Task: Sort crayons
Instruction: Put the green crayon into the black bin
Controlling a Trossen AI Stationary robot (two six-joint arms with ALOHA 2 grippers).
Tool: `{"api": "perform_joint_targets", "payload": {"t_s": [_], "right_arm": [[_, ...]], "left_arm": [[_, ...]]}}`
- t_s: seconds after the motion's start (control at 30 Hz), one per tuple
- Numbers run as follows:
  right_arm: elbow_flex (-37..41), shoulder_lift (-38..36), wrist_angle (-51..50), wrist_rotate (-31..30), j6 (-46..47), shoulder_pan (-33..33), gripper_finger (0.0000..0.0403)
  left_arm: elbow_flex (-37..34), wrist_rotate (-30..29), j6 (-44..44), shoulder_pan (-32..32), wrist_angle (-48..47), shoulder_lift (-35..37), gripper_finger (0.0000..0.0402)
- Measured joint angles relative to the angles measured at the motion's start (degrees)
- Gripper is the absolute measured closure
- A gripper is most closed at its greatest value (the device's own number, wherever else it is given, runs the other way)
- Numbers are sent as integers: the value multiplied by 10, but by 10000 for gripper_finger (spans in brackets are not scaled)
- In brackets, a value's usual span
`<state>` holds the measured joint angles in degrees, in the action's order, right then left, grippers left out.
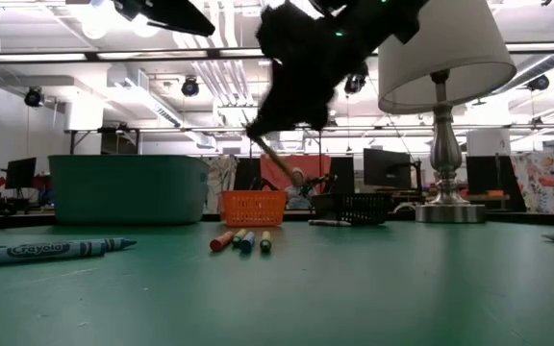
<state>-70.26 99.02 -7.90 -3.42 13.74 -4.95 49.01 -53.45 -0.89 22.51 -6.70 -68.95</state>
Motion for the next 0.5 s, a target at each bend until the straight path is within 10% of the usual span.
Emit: {"api": "perform_joint_targets", "payload": {"t_s": [0.3, 0.5], "right_arm": [[83, 1, 384, -2, -99, 61, 377], [125, 1, 497, 0, -116, 90, 377]], "left_arm": [[0, -73, -15, 12, -15, 37, 274], [-11, 25, -103, 4, -14, 95, 274]]}}
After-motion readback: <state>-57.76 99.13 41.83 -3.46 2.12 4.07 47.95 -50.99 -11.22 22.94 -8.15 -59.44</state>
